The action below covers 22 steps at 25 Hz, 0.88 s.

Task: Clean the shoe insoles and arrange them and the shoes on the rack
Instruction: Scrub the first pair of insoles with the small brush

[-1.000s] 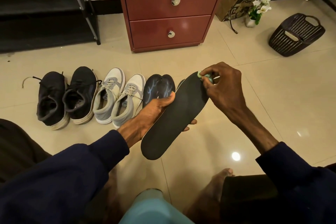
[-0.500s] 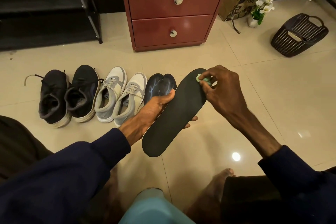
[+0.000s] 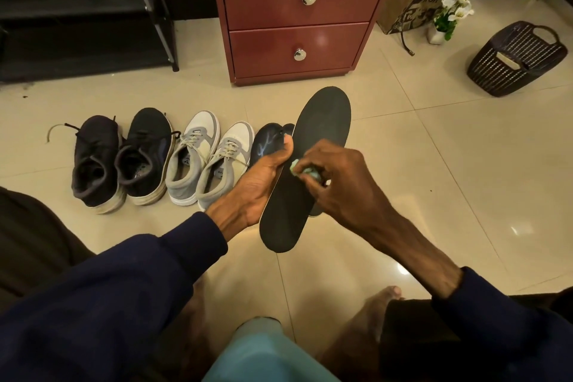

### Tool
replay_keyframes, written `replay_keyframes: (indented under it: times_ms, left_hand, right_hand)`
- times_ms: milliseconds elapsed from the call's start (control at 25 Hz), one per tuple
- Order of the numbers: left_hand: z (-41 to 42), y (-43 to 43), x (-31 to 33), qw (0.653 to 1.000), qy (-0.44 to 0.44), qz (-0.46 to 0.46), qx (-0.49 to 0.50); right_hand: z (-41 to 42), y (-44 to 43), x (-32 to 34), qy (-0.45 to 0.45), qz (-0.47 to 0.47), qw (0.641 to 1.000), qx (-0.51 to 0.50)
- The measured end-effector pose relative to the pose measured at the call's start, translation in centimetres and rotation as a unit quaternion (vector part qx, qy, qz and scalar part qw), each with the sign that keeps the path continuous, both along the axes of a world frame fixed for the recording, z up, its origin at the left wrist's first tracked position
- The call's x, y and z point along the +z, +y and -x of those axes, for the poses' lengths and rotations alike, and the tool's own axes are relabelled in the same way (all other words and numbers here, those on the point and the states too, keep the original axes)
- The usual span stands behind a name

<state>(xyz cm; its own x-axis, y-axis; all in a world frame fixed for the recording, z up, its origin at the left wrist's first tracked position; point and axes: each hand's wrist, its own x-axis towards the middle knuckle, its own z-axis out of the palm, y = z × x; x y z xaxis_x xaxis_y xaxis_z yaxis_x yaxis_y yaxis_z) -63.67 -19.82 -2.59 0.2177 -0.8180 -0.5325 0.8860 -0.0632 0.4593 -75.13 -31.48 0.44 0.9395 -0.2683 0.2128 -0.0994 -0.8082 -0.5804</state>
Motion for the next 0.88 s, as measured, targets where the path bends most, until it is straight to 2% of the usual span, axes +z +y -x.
replay_keyframes:
  times_ms: [80, 120, 280, 320, 360, 480, 520, 560, 680, 720, 800, 880]
  left_hand:
    - [-0.4, 0.0, -0.3, 1.000, -0.012, 0.002, 0.028]
    - [-0.4, 0.0, -0.2, 0.999, -0.010, 0.005, 0.033]
    - [0.8, -0.3, 0.0, 1.000, 0.014, 0.015, -0.001]
    - [0.9, -0.4, -0.1, 1.000, 0.010, 0.015, -0.005]
    - [0.8, -0.4, -0.3, 1.000, 0.006, 0.019, -0.009]
    - [-0.1, -0.2, -0.5, 0.999, 0.018, 0.030, 0.011]
    - [-0.3, -0.1, -0.7, 0.999, 0.024, 0.031, 0.022]
    - [-0.3, -0.1, -0.6, 0.999, 0.026, 0.026, 0.031]
    - [-0.2, -0.5, -0.8, 0.999, 0.006, 0.014, 0.045]
    - [-0.2, -0.5, -0.8, 0.999, 0.005, 0.011, 0.047]
    - [-0.6, -0.3, -1.1, 0.998, 0.029, 0.026, 0.044]
    - [-0.9, 0.1, -1.4, 0.998, 0.045, 0.031, 0.044]
  right_hand:
    - [0.2, 1.4, 0.3, 0.039, -0.017, 0.997, 0.064]
    - [0.0, 1.1, 0.4, 0.035, -0.014, 0.998, 0.060]
    - [-0.4, -2.2, 0.6, -0.022, 0.048, 0.992, -0.116]
    - [-0.3, -2.1, 0.5, -0.026, 0.049, 0.990, -0.129]
    - [-0.1, -1.5, 0.3, -0.024, 0.034, 0.993, -0.109]
    - [0.5, 2.3, 0.4, 0.041, -0.053, 0.997, 0.046]
    - [0.5, 2.5, 0.6, 0.061, -0.057, 0.993, 0.082]
    - [0.3, 2.0, 0.6, 0.062, -0.042, 0.994, 0.085]
    - [-0.3, -0.4, 0.3, 0.007, 0.014, 0.999, -0.030]
    - [-0.2, -0.3, 0.4, 0.000, 0.015, 0.999, -0.037]
    - [0.1, 1.6, 0.5, 0.029, -0.019, 0.998, 0.045]
    - [0.5, 2.9, 1.0, 0.101, -0.056, 0.986, 0.117]
